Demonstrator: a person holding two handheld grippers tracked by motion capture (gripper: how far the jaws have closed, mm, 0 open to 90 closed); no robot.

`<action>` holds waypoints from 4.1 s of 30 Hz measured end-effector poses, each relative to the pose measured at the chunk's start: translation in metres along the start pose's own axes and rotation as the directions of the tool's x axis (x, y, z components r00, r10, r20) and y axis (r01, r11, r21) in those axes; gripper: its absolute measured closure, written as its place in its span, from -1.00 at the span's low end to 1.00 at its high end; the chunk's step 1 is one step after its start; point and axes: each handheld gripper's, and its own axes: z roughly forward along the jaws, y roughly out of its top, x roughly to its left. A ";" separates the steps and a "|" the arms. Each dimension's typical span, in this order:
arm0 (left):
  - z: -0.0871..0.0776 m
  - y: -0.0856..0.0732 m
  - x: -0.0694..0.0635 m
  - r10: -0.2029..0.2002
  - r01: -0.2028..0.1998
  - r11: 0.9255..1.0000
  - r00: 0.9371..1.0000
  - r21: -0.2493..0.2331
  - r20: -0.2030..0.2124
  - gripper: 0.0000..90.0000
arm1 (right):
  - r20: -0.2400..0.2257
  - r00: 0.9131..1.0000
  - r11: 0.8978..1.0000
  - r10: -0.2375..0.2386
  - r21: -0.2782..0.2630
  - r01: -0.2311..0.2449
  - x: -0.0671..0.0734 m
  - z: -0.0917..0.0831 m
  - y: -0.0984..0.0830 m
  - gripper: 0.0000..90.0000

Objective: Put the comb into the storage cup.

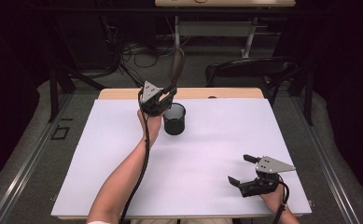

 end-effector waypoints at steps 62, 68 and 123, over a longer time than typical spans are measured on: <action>0.015 -0.025 -0.001 0.023 -0.025 0.995 0.999 0.097 0.022 0.60 | 0.002 1.000 1.000 0.000 -0.002 0.000 -0.001 -0.001 0.000 -0.98; 0.014 -0.030 -0.001 0.024 -0.026 0.995 0.999 0.101 0.024 0.60 | 0.002 1.000 1.000 0.002 -0.002 -0.002 -0.001 -0.001 0.000 -0.98; 0.014 -0.052 -0.005 0.058 -0.063 0.983 0.998 0.173 0.031 0.60 | 0.001 1.000 1.000 0.004 -0.001 -0.004 -0.001 -0.002 0.000 -0.98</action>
